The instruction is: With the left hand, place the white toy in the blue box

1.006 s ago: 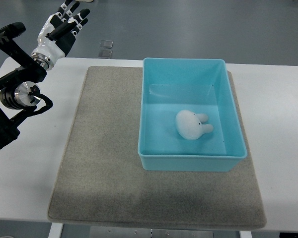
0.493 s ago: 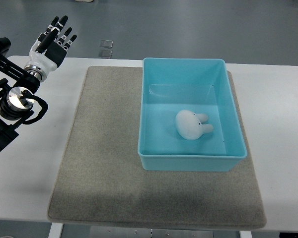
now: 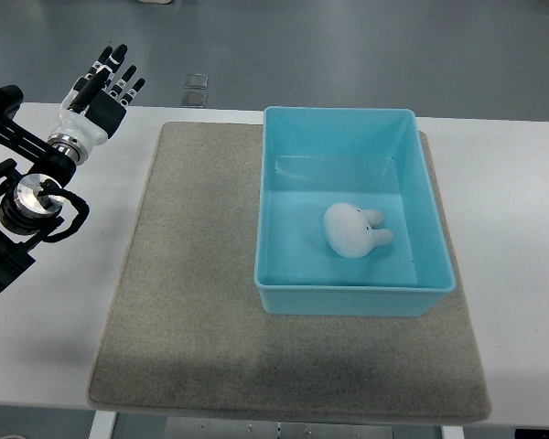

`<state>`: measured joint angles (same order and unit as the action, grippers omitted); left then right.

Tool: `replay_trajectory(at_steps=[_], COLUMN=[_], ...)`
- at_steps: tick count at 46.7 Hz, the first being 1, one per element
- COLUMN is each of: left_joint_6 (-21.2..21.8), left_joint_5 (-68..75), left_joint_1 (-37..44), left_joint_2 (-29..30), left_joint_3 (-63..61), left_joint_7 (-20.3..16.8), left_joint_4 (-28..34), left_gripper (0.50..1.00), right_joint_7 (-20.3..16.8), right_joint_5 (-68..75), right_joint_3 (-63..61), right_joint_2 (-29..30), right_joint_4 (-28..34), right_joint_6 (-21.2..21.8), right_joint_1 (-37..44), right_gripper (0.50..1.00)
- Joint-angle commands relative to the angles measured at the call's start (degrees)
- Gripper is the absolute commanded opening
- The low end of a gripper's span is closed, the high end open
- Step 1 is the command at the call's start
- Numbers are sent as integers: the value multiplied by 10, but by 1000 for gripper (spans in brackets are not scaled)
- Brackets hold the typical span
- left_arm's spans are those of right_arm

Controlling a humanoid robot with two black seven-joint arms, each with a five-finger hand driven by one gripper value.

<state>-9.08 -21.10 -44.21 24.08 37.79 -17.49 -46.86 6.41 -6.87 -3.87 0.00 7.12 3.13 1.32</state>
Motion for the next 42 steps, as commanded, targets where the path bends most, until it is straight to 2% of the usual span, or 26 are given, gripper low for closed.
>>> replay_trajectory(at_steps=[1, 15, 42], left_joint_6=[-7, -26, -26], left_joint_5=[0, 0, 0], left_joint_1=[1, 9, 8], left_joint_2=[-1, 0, 1], left_joint_3=[0, 4, 15], left_joint_7=[0, 0, -1], left_joint_4=[0, -1, 0], left_gripper=[1000, 1000, 1000], right_joint_7=[0, 1, 0], right_joint_5=[-1, 0, -8], right_joint_3=[0, 0, 1], right_joint_2=[0, 0, 0], right_joint_4=[0, 0, 4], right_joint_6=[-1, -1, 0], right_joint_1=[0, 0, 0], right_gripper=[936, 936, 936])
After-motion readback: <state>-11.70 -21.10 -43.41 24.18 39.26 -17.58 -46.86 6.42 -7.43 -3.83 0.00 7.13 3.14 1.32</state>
